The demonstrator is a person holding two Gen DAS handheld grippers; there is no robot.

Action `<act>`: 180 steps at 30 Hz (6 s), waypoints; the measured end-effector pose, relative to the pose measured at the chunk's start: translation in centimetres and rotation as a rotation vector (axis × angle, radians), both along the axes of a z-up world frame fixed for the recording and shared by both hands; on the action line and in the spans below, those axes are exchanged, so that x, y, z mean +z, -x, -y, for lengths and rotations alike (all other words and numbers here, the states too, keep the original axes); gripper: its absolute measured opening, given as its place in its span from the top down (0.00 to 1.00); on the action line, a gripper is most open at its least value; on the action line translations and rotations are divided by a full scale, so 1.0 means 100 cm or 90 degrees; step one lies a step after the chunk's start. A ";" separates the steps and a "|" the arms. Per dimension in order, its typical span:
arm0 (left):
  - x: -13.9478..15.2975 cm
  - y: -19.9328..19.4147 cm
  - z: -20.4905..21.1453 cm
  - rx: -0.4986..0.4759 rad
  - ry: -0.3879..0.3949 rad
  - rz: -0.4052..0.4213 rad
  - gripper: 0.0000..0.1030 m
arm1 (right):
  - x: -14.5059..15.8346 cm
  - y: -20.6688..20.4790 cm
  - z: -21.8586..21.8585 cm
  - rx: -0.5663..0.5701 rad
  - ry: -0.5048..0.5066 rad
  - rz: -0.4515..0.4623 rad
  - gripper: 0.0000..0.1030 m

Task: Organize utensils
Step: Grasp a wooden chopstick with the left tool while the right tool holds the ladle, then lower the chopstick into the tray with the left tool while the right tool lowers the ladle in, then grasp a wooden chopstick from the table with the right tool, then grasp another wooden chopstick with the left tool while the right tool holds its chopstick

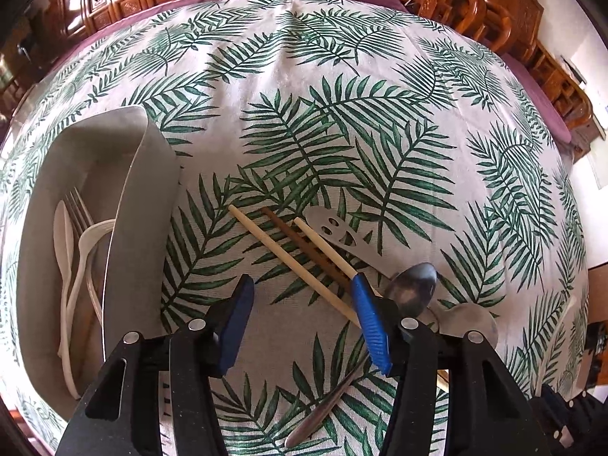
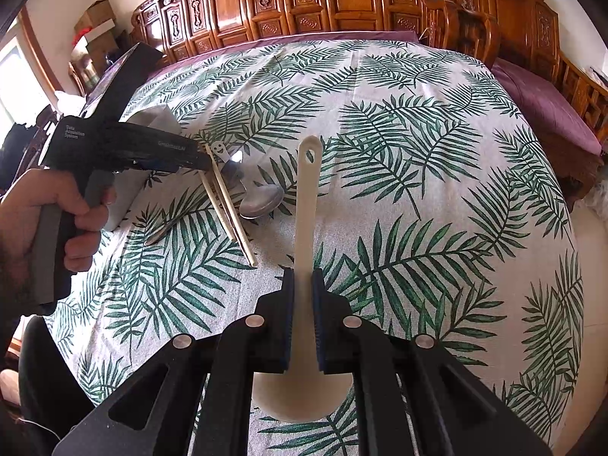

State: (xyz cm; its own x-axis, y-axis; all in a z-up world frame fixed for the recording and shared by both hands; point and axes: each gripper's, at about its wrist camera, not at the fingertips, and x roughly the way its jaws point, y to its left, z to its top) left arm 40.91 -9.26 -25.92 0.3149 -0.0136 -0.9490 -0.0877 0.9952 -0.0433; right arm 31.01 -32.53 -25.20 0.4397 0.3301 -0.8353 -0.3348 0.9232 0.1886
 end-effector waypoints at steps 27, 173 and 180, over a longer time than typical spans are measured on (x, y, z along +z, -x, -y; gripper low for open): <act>0.006 0.031 -0.009 -0.051 -0.002 0.022 0.96 | 0.000 0.002 -0.007 0.007 0.013 0.005 0.89; 0.082 0.148 -0.084 -0.170 0.071 0.188 0.68 | -0.010 -0.047 -0.140 0.253 0.102 0.001 0.94; 0.064 0.144 -0.048 -0.169 0.093 0.162 0.68 | 0.014 -0.028 -0.093 0.193 0.075 0.026 0.94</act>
State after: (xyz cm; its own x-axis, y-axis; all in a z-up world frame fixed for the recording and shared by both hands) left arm 26.48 -4.49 -19.49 0.5073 -0.2557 -0.8229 0.2034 0.9635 -0.1740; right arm 33.77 -23.24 -23.76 0.3711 0.3527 -0.8590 -0.6024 0.7955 0.0664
